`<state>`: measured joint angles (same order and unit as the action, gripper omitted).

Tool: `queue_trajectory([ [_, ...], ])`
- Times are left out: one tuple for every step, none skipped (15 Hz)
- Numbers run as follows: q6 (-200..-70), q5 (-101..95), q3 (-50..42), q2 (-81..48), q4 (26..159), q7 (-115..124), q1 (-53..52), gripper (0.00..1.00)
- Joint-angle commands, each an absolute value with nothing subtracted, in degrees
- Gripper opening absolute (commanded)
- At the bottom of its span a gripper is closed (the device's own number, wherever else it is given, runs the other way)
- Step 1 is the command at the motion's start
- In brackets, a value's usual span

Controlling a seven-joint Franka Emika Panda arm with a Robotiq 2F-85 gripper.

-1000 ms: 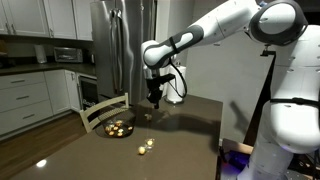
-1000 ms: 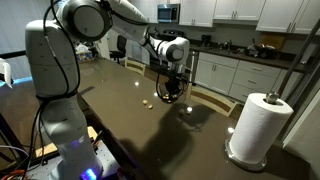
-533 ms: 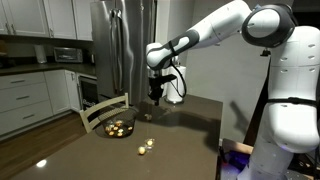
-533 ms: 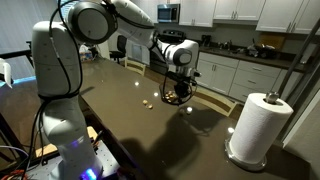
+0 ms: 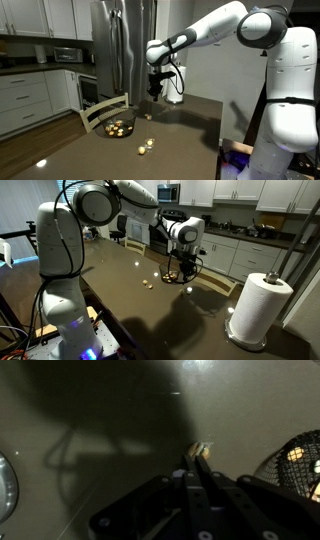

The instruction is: Take the yellow object closest to you and move it away from you then move the right yellow object to the right of the black basket

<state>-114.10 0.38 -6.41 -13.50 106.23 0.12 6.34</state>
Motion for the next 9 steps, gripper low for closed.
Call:
queue_trajectory([
  [-114.7,3.2,-5.9,-15.8,106.0,-0.6,7.0,0.33],
  [-114.7,3.6,-5.9,-16.1,106.0,-0.6,7.0,0.40],
  [-114.6,3.9,-5.9,-16.5,105.8,-0.6,7.1,0.45],
  [-114.5,4.1,-5.9,-16.8,105.8,-0.6,7.1,0.52],
  [-114.6,4.2,-5.9,-16.9,105.9,-0.5,7.0,0.58],
  [-114.9,4.3,-5.8,-17.1,106.1,-0.5,7.0,0.64],
  [-114.8,4.3,-5.8,-17.0,106.2,-0.5,6.9,0.71],
  [-115.0,4.3,-5.7,-16.9,106.7,-0.5,6.9,0.77],
  [-115.1,4.2,-5.6,-16.6,107.0,-0.5,6.7,0.84],
])
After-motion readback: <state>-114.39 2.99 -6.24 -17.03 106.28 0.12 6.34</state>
